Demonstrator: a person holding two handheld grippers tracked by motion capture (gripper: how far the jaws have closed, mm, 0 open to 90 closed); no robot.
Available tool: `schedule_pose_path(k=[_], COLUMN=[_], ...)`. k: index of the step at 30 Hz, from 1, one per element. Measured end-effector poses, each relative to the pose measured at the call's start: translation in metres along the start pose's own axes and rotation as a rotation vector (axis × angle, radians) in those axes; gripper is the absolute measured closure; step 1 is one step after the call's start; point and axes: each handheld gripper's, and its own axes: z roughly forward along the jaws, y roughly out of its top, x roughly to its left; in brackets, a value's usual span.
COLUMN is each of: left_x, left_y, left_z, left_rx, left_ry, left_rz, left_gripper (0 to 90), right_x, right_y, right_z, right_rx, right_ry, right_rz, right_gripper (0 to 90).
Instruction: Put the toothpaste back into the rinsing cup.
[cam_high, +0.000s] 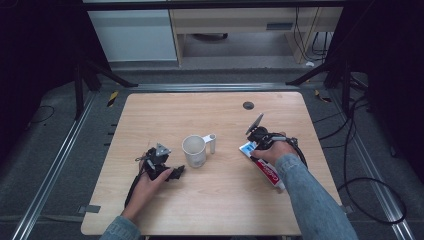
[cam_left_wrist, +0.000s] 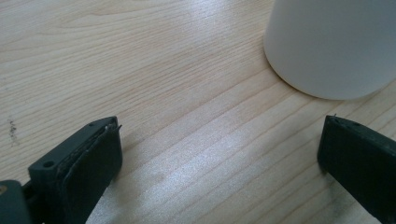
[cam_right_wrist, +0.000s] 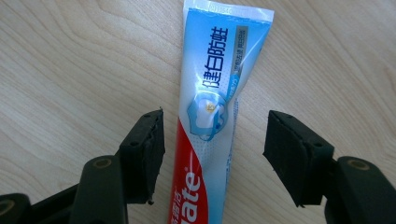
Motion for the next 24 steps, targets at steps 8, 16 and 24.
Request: schedule_pose_path(k=[8, 16, 24], left_x=[0.0, 0.0, 0.0], left_y=[0.0, 0.0, 0.0], left_z=[0.0, 0.0, 0.0], left_rx=[0.003, 0.0, 0.0], left_ry=[0.0, -0.001, -0.002], left_rz=[0.005, -0.001, -0.001], left_gripper=[0.0, 0.0, 0.0], right_x=[-0.002, -0.003, -0.007], right_y=[0.005, 0.009, 0.008], right_z=[0.016, 0.028, 0.035], right_rx=[0.027, 0.042, 0.037], right_ry=[0.024, 0.03, 0.052], right_rz=[0.031, 0.042, 0.073], right_gripper=[39.3, 39.8, 42.0])
